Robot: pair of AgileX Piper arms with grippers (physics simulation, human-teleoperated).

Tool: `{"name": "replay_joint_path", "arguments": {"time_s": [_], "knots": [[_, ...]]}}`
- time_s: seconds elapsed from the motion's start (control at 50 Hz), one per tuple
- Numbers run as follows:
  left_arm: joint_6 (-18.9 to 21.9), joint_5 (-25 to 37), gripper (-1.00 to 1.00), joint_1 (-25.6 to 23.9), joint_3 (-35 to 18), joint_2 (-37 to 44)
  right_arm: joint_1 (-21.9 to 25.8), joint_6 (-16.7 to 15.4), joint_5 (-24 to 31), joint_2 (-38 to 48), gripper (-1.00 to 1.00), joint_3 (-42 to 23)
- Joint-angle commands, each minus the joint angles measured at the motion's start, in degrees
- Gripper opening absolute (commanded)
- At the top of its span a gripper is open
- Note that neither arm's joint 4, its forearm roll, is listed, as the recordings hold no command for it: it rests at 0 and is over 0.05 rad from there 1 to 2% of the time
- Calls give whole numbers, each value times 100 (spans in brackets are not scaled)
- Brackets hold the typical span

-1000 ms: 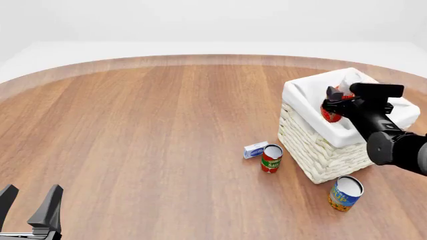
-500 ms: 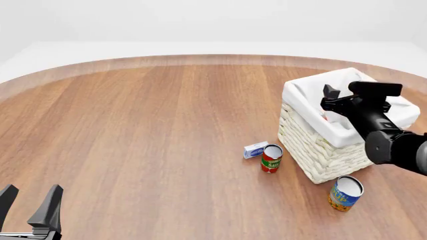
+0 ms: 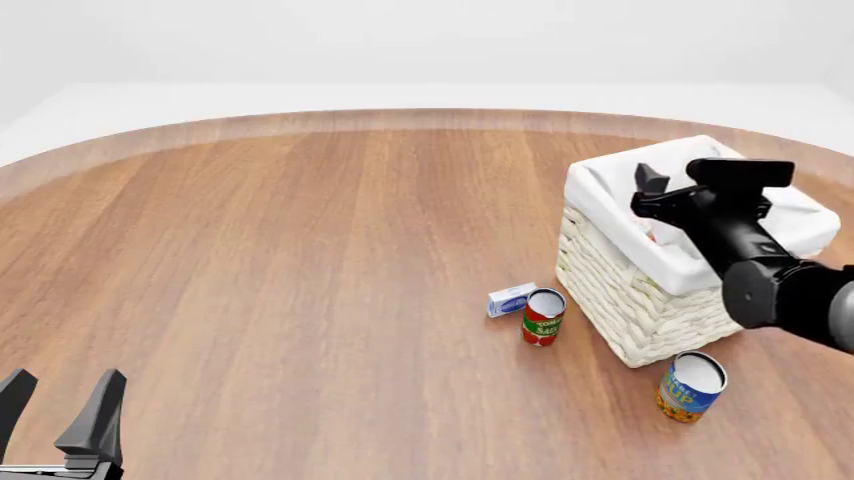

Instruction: Pick up the ketchup, and put it in the basket.

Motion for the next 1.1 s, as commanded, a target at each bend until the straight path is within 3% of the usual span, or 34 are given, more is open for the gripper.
{"name": "replay_joint_path", "arguments": {"time_s": [0.02,0.24,1.1], "knots": [[0,0,100,0,0,0,75,3,-89,14,100,60],[0,0,100,0,0,0,-74,-272,-247,-151,100,215],[0,0,100,0,0,0,307,-4,-299,-287,100,156]]}}
